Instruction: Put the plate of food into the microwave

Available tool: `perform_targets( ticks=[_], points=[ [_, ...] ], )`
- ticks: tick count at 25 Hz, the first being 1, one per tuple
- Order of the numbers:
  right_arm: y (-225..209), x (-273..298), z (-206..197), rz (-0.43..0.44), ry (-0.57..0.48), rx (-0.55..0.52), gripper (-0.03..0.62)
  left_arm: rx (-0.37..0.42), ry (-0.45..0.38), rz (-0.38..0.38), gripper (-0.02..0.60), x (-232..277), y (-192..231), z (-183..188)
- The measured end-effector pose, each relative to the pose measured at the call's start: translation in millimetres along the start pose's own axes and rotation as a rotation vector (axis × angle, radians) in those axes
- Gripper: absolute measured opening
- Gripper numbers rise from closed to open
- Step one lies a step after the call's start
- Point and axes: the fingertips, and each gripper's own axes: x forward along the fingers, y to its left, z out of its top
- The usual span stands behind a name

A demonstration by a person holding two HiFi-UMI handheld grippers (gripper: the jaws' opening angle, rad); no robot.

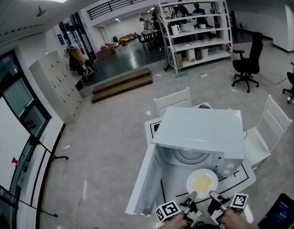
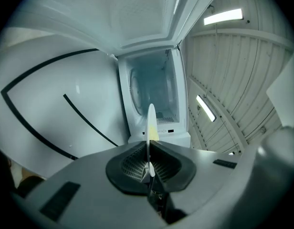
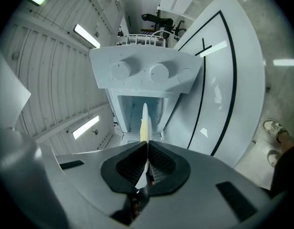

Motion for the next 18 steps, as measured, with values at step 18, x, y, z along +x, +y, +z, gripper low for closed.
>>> perform_targets(
  ticks=[18],
  points=[
    [-15, 62, 29, 0.000, 0.059, 0.004, 0.012, -0.033, -0.086, 0.038, 0.015, 33, 17, 53]
  ],
)
